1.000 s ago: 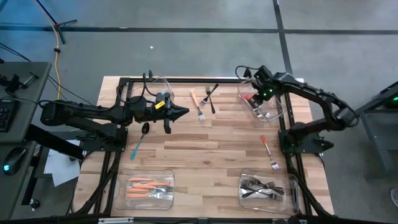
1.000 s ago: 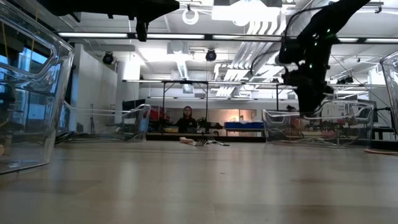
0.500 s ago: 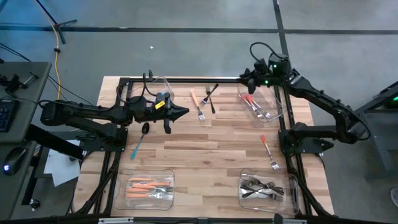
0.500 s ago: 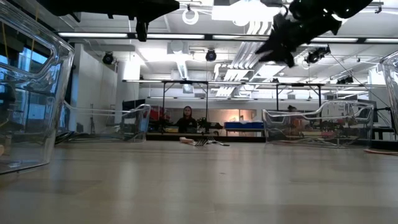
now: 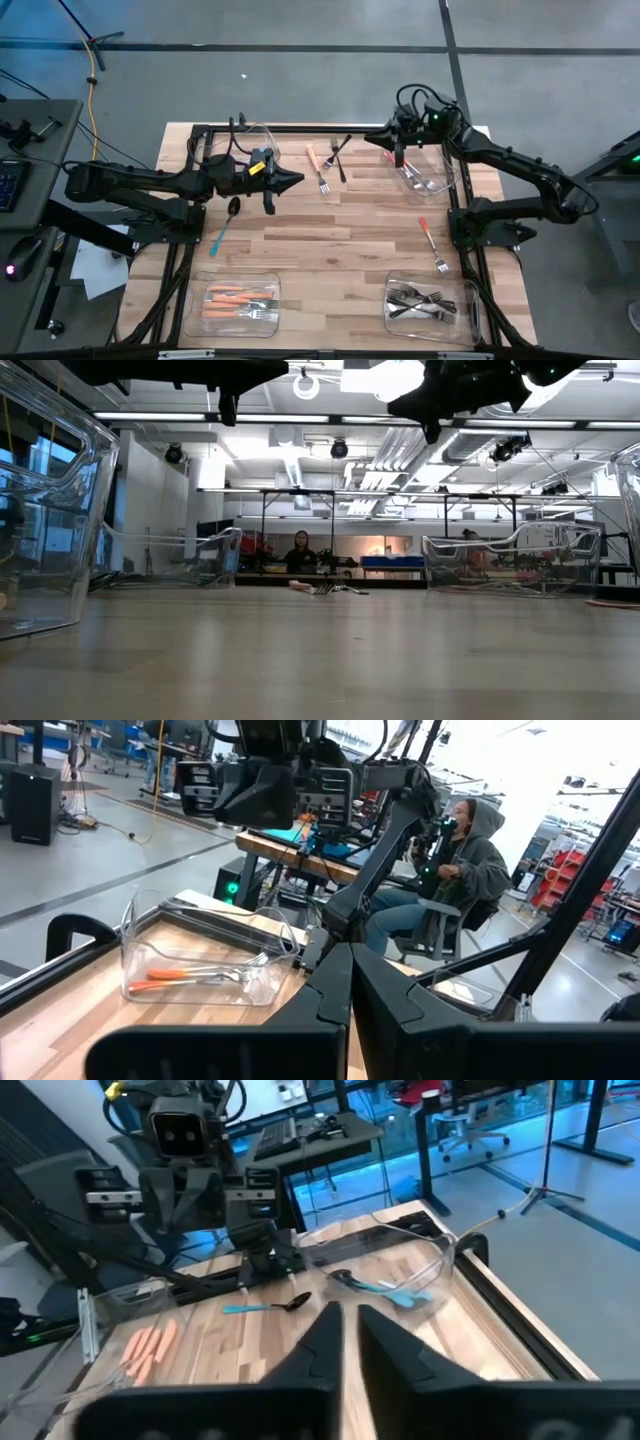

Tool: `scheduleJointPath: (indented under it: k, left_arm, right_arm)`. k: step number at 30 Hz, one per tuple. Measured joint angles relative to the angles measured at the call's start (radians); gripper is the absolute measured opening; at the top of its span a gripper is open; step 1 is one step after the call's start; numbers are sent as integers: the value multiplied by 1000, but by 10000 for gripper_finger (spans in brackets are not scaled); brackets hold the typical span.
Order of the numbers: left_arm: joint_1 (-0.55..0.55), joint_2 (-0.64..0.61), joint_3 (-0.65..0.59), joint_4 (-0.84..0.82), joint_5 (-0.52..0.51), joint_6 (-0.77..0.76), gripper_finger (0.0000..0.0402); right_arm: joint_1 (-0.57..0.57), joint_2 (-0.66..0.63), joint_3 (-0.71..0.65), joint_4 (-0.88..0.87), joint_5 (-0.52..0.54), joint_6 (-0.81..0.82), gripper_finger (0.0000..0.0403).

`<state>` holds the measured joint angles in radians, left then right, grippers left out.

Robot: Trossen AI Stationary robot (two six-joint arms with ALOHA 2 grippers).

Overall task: Sort silverware by color (type)
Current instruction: Put the orange fork into the top right transparent bin

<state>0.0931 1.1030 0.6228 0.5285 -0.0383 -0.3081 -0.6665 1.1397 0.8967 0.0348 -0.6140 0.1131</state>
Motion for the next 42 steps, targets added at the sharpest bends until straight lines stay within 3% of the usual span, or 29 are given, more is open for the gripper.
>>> scheduleJointPath:
  k: [11, 15, 24, 36, 42]
  left_arm:
    - [25, 0, 0, 0, 0, -2, 0]
    - [24, 0, 0, 0, 0, -3, 0]
    - [2, -74, 0, -31, 4, 42, 0]
    - [-22, -161, -13, -151, 2, 49, 0]
    - [-22, -162, -91, 6, 1, 30, 0]
  right_arm:
    - [73, 0, 0, 1, -20, 43, 5]
    - [173, 0, 0, 1, -9, 53, 1]
    - [431, -7, -2, -19, 154, 54, 0]
    - [454, -150, -2, -157, 267, 43, 0]
    - [473, -148, -3, -158, 272, 45, 0]
